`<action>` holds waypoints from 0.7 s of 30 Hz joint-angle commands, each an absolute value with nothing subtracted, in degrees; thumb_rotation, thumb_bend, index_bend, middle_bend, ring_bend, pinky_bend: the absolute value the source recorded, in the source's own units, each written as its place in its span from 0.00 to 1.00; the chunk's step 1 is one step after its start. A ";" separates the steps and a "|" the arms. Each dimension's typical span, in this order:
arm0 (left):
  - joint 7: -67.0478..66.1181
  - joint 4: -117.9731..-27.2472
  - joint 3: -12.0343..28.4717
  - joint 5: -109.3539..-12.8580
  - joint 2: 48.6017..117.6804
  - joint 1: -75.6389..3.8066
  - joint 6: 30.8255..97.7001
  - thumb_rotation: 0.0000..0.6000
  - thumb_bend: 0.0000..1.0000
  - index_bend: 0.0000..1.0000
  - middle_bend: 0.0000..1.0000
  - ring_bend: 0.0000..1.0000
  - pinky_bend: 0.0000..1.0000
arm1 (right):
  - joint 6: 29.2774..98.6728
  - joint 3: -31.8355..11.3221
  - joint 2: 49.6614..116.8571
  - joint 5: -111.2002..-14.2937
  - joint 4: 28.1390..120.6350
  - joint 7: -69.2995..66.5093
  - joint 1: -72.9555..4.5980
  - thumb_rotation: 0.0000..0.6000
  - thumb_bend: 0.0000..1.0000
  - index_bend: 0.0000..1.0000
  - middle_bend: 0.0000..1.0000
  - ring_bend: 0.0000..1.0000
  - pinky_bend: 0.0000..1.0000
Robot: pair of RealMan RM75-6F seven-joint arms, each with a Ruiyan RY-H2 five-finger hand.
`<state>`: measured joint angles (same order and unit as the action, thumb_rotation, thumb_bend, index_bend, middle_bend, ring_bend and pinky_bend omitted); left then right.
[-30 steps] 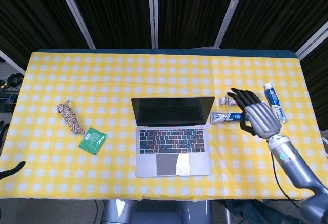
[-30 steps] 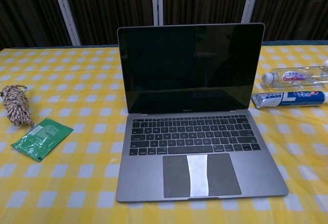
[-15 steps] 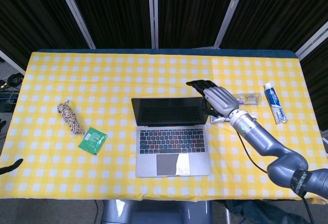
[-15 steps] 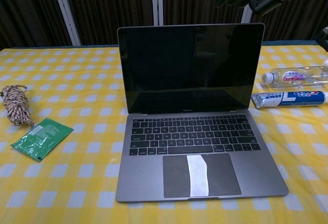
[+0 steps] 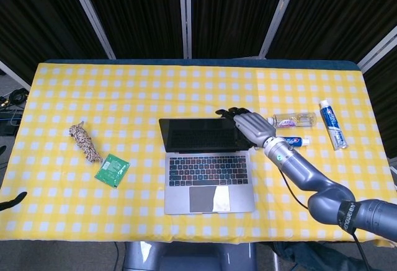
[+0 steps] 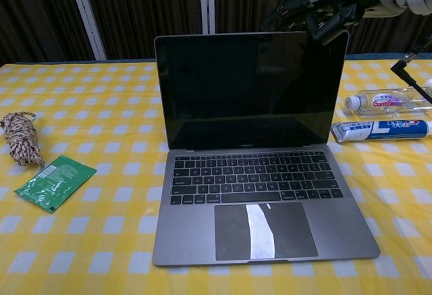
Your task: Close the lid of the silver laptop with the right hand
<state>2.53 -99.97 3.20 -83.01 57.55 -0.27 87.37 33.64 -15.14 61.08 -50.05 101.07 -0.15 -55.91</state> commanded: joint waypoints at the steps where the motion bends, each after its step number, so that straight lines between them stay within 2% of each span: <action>1: 2.38 -100.02 3.11 -83.13 57.63 -0.21 87.53 1.00 0.00 0.00 0.00 0.00 0.00 | 34.55 -14.68 61.03 -49.47 102.15 0.49 -56.38 1.00 1.00 0.17 0.24 0.14 0.16; 11: 2.00 -100.06 2.98 -83.20 57.76 -0.29 87.48 1.00 0.00 0.00 0.00 0.00 0.00 | 36.01 -14.18 59.05 -52.17 105.78 0.28 -55.31 1.00 1.00 0.22 0.29 0.18 0.20; 21: 0.89 -100.26 2.73 -83.59 58.14 -0.23 87.81 1.00 0.00 0.00 0.00 0.00 0.00 | 34.60 -10.74 55.16 -62.93 113.66 0.99 -52.20 1.00 1.00 0.22 0.29 0.18 0.20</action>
